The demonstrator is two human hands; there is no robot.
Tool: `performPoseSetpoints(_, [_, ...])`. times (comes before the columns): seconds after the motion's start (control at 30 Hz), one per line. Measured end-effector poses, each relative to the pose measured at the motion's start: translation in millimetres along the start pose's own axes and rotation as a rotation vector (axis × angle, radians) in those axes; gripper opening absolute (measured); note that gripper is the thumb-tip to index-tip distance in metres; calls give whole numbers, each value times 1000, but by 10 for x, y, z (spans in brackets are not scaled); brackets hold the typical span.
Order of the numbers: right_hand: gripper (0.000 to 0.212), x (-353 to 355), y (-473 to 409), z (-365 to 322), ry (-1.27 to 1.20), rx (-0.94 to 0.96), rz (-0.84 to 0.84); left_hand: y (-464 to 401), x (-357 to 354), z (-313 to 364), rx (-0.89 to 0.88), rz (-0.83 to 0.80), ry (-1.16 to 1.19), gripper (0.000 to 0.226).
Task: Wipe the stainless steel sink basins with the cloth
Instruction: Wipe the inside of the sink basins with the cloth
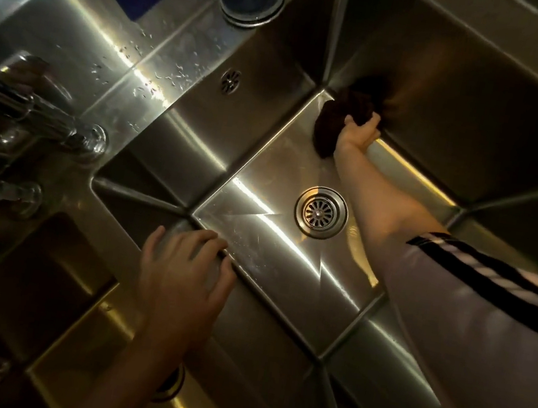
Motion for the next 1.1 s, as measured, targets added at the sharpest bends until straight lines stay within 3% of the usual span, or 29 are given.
performPoseSetpoints(0.23, [43, 80, 186, -336, -111, 48, 24, -22, 7, -4, -7, 15, -33, 38])
performPoseSetpoints(0.6, [43, 303, 793, -1294, -573, 141, 44, -15, 22, 27, -27, 20, -33, 39])
performPoseSetpoints(0.9, [44, 47, 303, -418, -303, -58, 65, -41, -18, 9, -16, -28, -59, 38])
performPoseSetpoints(1.1, [56, -18, -70, 313, -163, -247, 95, -29, -64, -39, 7, -70, -83, 41])
Point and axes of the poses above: each hand's wrist, its own y-axis away from the middle knuckle, its own x-axis out of the back of the hand, z = x × y, the point moved 10 cm from there along -y, towards the middle knuckle, and after that the axes turned 1 degree about -x, right-handed, at the moved point
